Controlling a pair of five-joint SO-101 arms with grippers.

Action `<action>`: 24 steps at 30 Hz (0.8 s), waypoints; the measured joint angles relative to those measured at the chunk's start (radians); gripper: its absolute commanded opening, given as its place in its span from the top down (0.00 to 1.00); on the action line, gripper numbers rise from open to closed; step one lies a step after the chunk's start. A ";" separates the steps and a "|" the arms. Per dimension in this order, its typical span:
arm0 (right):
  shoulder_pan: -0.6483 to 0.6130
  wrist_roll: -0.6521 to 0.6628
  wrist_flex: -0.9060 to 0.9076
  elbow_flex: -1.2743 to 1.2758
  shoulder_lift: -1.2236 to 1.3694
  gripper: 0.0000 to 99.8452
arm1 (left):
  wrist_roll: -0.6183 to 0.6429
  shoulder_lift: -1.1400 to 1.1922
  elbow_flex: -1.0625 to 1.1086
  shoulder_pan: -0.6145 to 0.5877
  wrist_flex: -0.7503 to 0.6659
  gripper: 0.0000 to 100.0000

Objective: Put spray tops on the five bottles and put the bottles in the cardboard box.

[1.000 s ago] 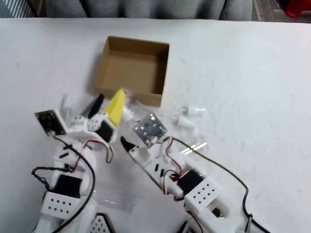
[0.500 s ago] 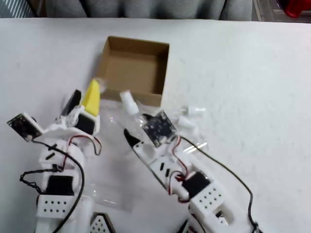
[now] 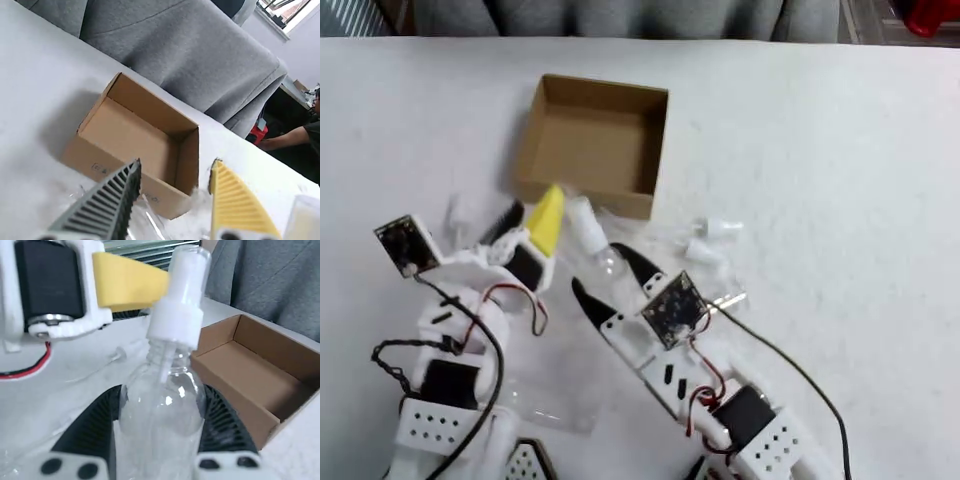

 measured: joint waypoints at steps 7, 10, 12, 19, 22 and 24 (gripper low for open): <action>0.002 -0.002 0.000 0.000 0.035 0.98 | -0.080 0.000 0.000 0.121 0.048 0.78; -0.005 0.037 0.000 0.000 0.054 0.98 | -0.098 0.000 0.000 0.124 0.057 0.78; -0.021 0.063 0.000 0.000 0.060 0.98 | -0.098 -0.002 0.000 0.124 0.057 0.78; -0.048 0.092 0.000 0.000 0.060 0.98 | -0.104 -0.002 -0.002 0.114 0.048 0.78; -0.060 0.095 0.000 0.000 0.060 0.98 | -0.107 -0.002 -0.002 0.072 0.025 0.78; -0.061 0.095 0.000 0.000 0.060 0.98 | -0.104 -0.002 -0.002 0.040 0.008 0.78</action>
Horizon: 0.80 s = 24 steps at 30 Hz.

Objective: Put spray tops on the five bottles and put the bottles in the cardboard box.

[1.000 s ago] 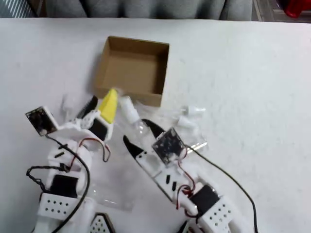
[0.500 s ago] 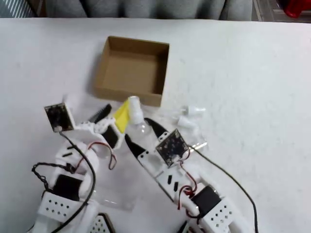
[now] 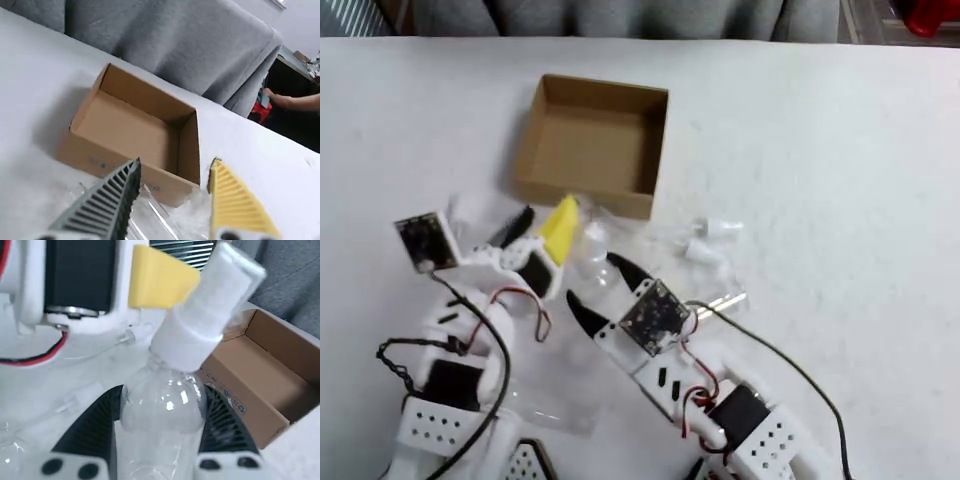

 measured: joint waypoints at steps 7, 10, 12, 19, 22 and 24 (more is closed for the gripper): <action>0.003 0.000 0.000 0.000 0.000 0.98 | 0.110 0.000 0.000 -0.069 -0.089 0.78; 0.003 0.002 0.000 0.000 0.000 0.98 | 0.192 0.000 0.000 -0.130 -0.163 0.78; 0.003 0.002 0.000 0.000 0.000 0.98 | 0.232 0.000 0.000 -0.160 -0.201 0.78; 0.003 0.063 0.020 0.000 0.011 0.98 | 0.232 0.000 -0.140 -0.135 -0.130 0.78; 0.003 0.083 0.025 0.000 0.049 0.98 | 0.184 0.000 -0.180 -0.077 -0.043 0.78; 0.003 0.091 0.025 0.000 0.089 0.98 | 0.138 0.000 -0.189 -0.031 0.012 0.78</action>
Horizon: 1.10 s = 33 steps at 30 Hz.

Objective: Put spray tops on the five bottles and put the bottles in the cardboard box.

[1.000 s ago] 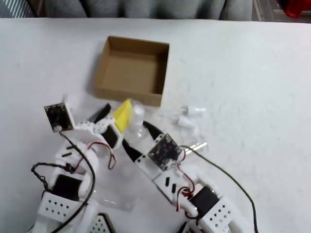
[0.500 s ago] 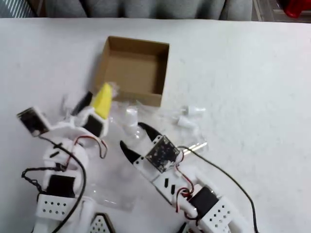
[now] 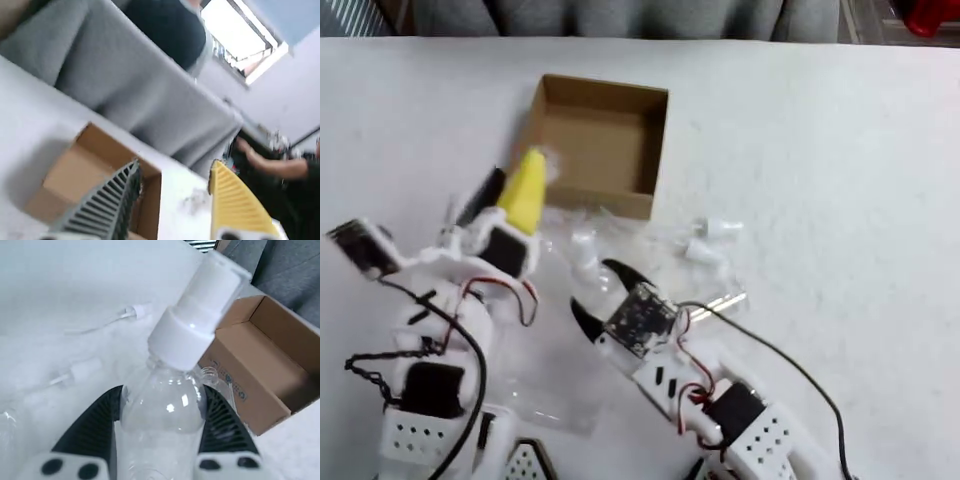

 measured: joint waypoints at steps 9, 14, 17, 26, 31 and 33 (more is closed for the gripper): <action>0.000 0.000 0.003 -0.048 0.158 0.98 | -0.091 0.000 -0.006 0.133 0.061 0.78; 0.017 0.000 0.003 -0.049 0.161 0.98 | -0.196 0.000 0.046 0.181 0.061 0.78; 0.021 0.000 0.003 -0.049 0.161 0.98 | -0.227 0.000 0.084 0.189 0.061 0.78; 0.080 0.000 -0.025 -0.049 0.163 0.98 | -0.242 0.000 0.121 0.187 0.061 0.78; 0.097 0.000 -0.031 -0.049 0.163 0.98 | -0.242 0.000 0.121 0.187 0.061 0.78; 0.100 0.000 -0.031 -0.049 0.163 0.98 | -0.242 0.000 0.121 0.187 0.061 0.78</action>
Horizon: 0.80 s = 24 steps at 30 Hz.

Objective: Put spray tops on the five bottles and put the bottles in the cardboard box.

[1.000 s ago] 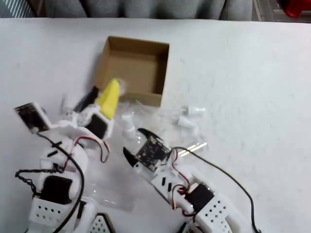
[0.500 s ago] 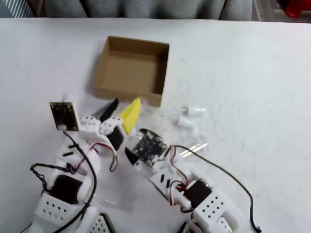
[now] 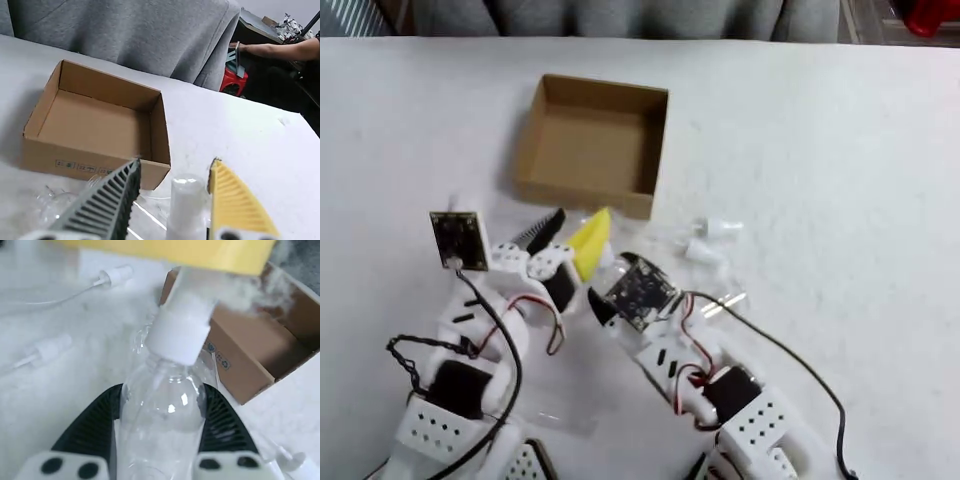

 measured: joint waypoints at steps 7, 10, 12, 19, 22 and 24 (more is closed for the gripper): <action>0.005 0.000 -0.020 0.000 0.000 0.98 | 0.000 0.000 0.000 0.005 0.038 0.78; 0.032 0.003 -0.029 0.000 0.000 0.98 | 0.000 0.000 0.000 0.006 0.040 0.78; 0.041 0.003 -0.029 0.000 0.000 0.98 | 0.000 0.000 0.000 0.008 0.040 0.78; 0.052 0.002 -0.034 0.000 0.000 0.98 | 0.000 0.000 0.000 0.008 0.040 0.78; 0.049 0.002 -0.034 0.000 0.000 0.98 | 0.000 0.000 0.000 0.008 0.040 0.78; 0.049 0.002 -0.034 0.000 0.006 0.98 | 0.000 0.000 0.000 0.008 0.040 0.78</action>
